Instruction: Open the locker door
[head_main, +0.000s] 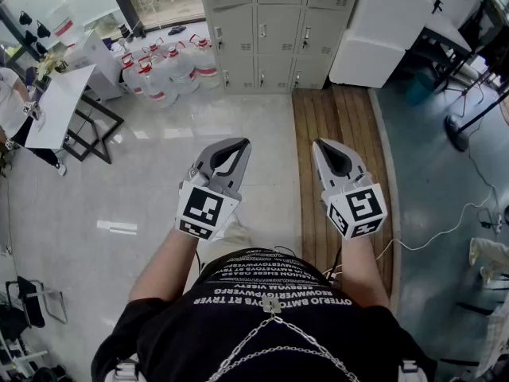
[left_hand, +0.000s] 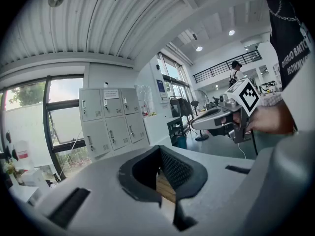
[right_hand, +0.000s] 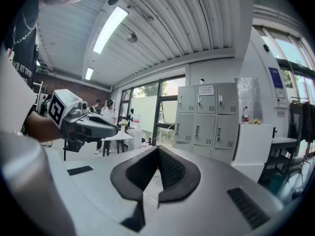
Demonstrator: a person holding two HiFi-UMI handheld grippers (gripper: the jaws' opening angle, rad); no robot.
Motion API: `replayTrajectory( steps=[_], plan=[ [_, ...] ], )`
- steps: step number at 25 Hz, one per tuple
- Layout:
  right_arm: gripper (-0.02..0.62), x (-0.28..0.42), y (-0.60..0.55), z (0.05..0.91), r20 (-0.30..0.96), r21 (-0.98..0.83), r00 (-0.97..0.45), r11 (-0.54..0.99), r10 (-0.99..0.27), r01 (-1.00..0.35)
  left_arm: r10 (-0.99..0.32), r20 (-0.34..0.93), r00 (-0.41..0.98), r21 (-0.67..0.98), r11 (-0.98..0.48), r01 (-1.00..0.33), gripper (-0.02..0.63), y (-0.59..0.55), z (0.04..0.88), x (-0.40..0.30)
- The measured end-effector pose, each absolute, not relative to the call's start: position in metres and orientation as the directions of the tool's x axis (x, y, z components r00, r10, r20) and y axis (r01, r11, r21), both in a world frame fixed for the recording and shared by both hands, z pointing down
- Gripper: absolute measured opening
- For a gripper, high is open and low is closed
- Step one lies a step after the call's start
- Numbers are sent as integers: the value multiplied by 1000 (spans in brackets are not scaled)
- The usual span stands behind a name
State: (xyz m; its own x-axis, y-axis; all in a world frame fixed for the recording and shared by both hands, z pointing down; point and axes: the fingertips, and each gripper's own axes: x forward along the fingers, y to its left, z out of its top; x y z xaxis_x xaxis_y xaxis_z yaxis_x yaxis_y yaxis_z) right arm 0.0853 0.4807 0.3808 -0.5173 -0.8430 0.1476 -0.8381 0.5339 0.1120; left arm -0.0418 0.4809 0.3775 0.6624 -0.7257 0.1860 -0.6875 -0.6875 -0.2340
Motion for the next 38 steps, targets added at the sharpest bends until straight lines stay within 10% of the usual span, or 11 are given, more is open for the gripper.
replayTrajectory(
  steps=[38],
  plan=[
    [-3, -28, 262, 406, 240, 0, -409, 421, -881, -907, -616, 135, 776, -103, -788, -607, -2, 224, 403, -158]
  ],
)
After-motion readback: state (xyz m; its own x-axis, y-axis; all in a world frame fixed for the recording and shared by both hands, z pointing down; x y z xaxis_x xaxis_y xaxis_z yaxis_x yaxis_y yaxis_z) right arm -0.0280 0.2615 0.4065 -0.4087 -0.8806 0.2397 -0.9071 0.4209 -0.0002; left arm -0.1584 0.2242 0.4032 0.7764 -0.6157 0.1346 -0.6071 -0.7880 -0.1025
